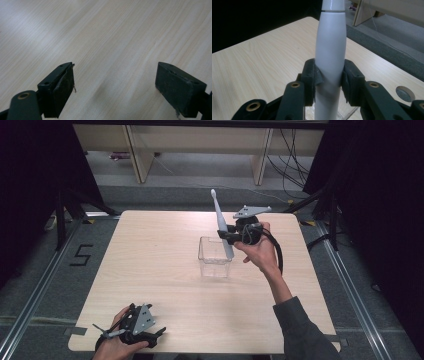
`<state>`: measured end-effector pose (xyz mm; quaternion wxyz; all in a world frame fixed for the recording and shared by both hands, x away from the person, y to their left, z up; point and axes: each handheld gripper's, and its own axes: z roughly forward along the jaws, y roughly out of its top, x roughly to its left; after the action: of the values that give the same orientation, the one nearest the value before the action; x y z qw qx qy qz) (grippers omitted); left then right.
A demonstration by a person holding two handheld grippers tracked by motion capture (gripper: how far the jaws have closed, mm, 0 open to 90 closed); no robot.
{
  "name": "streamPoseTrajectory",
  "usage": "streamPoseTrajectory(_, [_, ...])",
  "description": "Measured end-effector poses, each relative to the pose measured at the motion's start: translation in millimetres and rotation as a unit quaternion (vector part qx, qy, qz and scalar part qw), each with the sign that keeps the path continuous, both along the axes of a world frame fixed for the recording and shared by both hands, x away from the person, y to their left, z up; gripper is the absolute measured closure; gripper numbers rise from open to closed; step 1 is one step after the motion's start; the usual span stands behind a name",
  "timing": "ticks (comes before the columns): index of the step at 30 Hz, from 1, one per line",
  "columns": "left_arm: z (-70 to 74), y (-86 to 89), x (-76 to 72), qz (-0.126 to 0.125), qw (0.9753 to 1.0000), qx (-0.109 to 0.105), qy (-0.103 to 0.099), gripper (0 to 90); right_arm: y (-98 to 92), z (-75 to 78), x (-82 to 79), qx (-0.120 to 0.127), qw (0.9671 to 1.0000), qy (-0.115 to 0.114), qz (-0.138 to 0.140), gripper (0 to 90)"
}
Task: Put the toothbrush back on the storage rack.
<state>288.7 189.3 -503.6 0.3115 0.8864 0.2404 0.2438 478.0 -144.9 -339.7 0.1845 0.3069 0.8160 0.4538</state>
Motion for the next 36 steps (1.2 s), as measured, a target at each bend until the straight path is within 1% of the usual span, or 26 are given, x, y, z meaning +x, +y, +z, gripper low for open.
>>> streamPoseTrajectory(1, [0.0, -0.1, 0.0, 0.0, 1.0, 0.0, 0.0, 15.1, 2.1, -0.9, -0.7, 0.007, 0.9999, 0.008, -0.004, 67.0])
streamPoseTrajectory(3, [0.5, -0.1, 0.6, -0.004, 1.0, 0.001, -0.005, 15.0, 4.1, -2.5, 2.7, -0.001, 1.0, 0.002, 0.001, 66.9])
streamPoseTrajectory(4, [0.2, -0.1, 0.1, -0.001, 1.0, 0.0, 0.0, 15.1, 6.2, -3.4, 2.4, 0.002, 0.9999, 0.013, -0.001, 66.9])
streamPoseTrajectory(5, [0.1, -0.1, 0.1, -0.001, 1.0, 0.0, 0.0, 15.1, 6.9, -4.3, 4.3, -0.003, 1.0, 0.007, 0.0, 66.9])
streamPoseTrajectory(9, [0.6, 0.2, 0.6, -0.003, 1.0, 0.001, -0.006, 15.1, 12.9, -9.4, 10.3, -0.006, 0.9999, 0.01, 0.005, 66.9])
streamPoseTrajectory(11, [0.5, 0.1, 0.4, -0.003, 1.0, 0.001, -0.005, 15.1, 15.4, -11.8, 12.1, -0.006, 0.9998, 0.018, -0.001, 66.9])
streamPoseTrajectory(12, [0.1, -0.1, -0.1, -0.001, 1.0, 0.0, 0.0, 15.1, 16.3, -13.0, 13.4, -0.01, 0.9998, 0.02, -0.001, 66.9])
streamPoseTrajectory(14, [0.6, 0.1, 0.6, -0.004, 1.0, 0.001, -0.006, 15.1, 18.8, -16.7, 16.0, -0.012, 0.9997, 0.021, 0.0, 67.0])
streamPoseTrajectory(17, [0.6, 0.2, 0.5, -0.003, 1.0, 0.001, -0.006, 15.1, 21.4, -21.7, 19.0, -0.018, 0.9993, 0.033, 0.0, 66.9])
streamPoseTrajectory(18, [0.7, 0.2, 0.5, -0.003, 1.0, 0.001, -0.006, 15.1, 21.7, -22.9, 20.5, -0.023, 0.9992, 0.032, 0.001, 66.9])
streamPoseTrajectory(19, [0.6, 0.2, 0.5, -0.003, 1.0, 0.001, -0.006, 15.1, 23.6, -25.3, 21.3, -0.018, 0.9994, 0.03, -0.002, 66.9])
streamPoseTrajectory(20, [0.7, 0.2, 0.4, -0.003, 1.0, 0.001, -0.006, 15.1, 23.1, -25.9, 23.1, -0.027, 0.9992, 0.03, 0.005, 66.9])
streamPoseTrajectory(21, [0.7, 0.2, 0.3, -0.003, 1.0, 0.001, -0.007, 15.1, 24.4, -26.7, 22.3, -0.028, 0.9988, 0.039, -0.002, 66.9])
streamPoseTrajectory(22, [0.4, -0.1, 0.3, -0.001, 1.0, -0.001, -0.008, 15.1, 24.9, -28.1, 23.6, -0.032, 0.9987, 0.039, 0.003, 66.9])
streamPoseTrajectory(23, [0.5, 0.0, 0.4, -0.001, 1.0, -0.001, -0.009, 15.1, 26.6, -29.5, 22.7, -0.033, 0.9983, 0.048, 0.001, 66.9])
streamPoseTrajectory(24, [0.9, 0.3, 0.4, -0.004, 1.0, 0.002, -0.007, 15.1, 26.4, -30.0, 23.7, -0.04, 0.9983, 0.042, 0.001, 66.9])
streamPoseTrajectory(26, [0.8, 0.2, 0.3, -0.003, 1.0, 0.001, -0.007, 15.1, 28.4, -34.1, 24.6, -0.033, 0.9985, 0.044, -0.002, 66.9])
streamPoseTrajectory(27, [0.9, 0.2, 0.3, -0.004, 1.0, 0.001, -0.007, 15.1, 27.6, -34.1, 24.4, -0.038, 0.9981, 0.049, -0.001, 66.9])
streamPoseTrajectory(28, [0.6, 0.0, 0.3, -0.003, 1.0, -0.001, -0.008, 15.1, 28.9, -37.3, 24.4, -0.036, 0.9983, 0.047, -0.007, 66.9])
streamPoseTrajectory(29, [0.5, -0.1, 0.4, -0.001, 1.0, -0.001, -0.008, 15.1, 27.9, -38.1, 24.4, -0.044, 0.9973, 0.058, -0.001, 66.9])
streamPoseTrajectory(30, [0.9, 0.2, 0.4, -0.004, 1.0, 0.002, -0.006, 15.1, 28.7, -42.1, 26.5, -0.038, 0.9983, 0.044, -0.003, 66.9])
streamPoseTrajectory(31, [0.7, 0.0, 0.3, -0.004, 1.0, 0.001, -0.006, 15.0, 28.5, -42.6, 25.1, -0.045, 0.9969, 0.065, -0.002, 66.9])
streamPoseTrajectory(32, [0.8, 0.1, 0.4, -0.004, 1.0, 0.001, -0.006, 15.1, 28.9, -45.2, 26.4, -0.047, 0.9971, 0.059, -0.007, 67.0])
streamPoseTrajectory(33, [0.8, 0.1, 0.4, -0.004, 1.0, 0.001, -0.006, 15.1, 29.5, -46.8, 26.3, -0.048, 0.9965, 0.067, -0.013, 66.9])
streamPoseTrajectory(35, [0.7, 0.2, 0.5, -0.003, 1.0, 0.001, -0.006, 15.1, 29.8, -48.5, 28.3, -0.058, 0.9962, 0.065, -0.004, 66.9])
streamPoseTrajectory(36, [0.7, 0.3, 0.5, -0.004, 1.0, 0.001, -0.006, 15.1, 30.7, -49.2, 28.4, -0.056, 0.996, 0.069, -0.008, 66.9])
